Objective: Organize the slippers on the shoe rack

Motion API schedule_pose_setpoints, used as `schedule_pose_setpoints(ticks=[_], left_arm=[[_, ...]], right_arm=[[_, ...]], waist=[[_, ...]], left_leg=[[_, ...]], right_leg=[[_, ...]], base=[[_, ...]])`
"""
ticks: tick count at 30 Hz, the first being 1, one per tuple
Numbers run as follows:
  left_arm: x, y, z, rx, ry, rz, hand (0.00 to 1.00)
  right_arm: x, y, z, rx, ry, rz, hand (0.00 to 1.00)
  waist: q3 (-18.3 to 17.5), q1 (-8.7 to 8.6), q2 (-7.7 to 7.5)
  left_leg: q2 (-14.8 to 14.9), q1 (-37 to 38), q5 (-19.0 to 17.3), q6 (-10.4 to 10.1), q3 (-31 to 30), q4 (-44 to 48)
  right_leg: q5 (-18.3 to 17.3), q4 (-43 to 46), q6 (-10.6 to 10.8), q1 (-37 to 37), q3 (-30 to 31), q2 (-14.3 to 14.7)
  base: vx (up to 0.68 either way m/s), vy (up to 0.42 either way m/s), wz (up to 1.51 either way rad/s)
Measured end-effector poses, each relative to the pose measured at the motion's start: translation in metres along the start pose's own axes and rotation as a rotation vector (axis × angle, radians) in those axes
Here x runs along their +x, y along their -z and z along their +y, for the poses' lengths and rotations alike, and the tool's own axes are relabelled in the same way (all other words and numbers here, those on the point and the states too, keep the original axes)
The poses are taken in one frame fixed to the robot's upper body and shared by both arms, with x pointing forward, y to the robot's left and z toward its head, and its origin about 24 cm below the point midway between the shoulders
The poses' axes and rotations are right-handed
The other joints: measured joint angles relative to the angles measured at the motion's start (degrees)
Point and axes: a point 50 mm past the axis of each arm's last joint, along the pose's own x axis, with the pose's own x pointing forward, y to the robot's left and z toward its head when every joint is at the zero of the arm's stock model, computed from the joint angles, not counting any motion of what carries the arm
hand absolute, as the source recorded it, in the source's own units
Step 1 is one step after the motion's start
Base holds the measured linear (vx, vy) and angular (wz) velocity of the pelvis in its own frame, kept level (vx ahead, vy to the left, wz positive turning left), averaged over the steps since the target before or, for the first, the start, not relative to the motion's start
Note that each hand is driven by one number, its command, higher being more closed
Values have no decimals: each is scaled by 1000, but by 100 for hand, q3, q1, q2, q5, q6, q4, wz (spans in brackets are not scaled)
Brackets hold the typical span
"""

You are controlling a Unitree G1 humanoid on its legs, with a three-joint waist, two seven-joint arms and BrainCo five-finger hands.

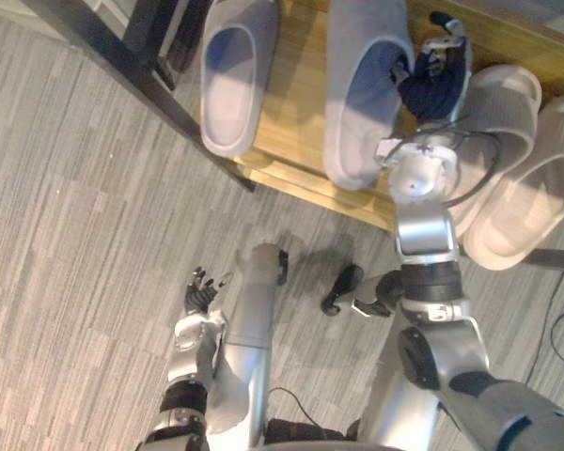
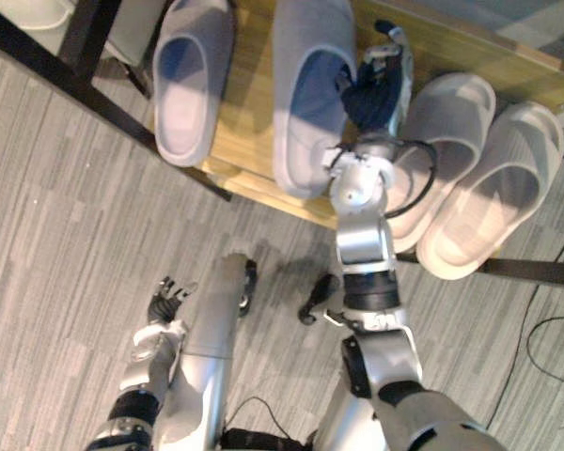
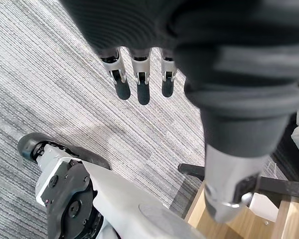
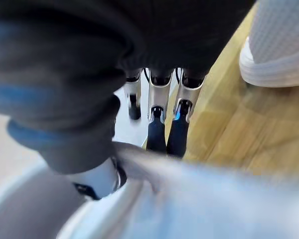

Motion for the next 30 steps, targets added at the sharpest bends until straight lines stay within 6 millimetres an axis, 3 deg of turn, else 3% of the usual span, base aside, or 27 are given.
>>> schedule_pose_setpoints(ticks=[10,19,30], left_arm=[[0,0,2,1,-8,0,0],[-2,4,20,4,-59,11,0],[-5,10,28,1,-81,31,0]], right_arm=[[-5,2,5,47,18,40,0],[-29,21,16,86,-55,127,0],[-58,49,23,233,-148,280,0]], waist=[[-23,-16,-67],[-259,-39,-432],[-289,-38,-451]], left_leg=[[39,96,11,-18,-9,44],[129,260,-23,40,96,15],[217,442,-26,31,127,-105]], right_leg=[[0,15,0,91,1,42],[0,-35,1,194,36,50],[-2,-134,-3,395,-26,50]], base=[[-10,4,-1],[-29,25,-6],[-8,11,0]])
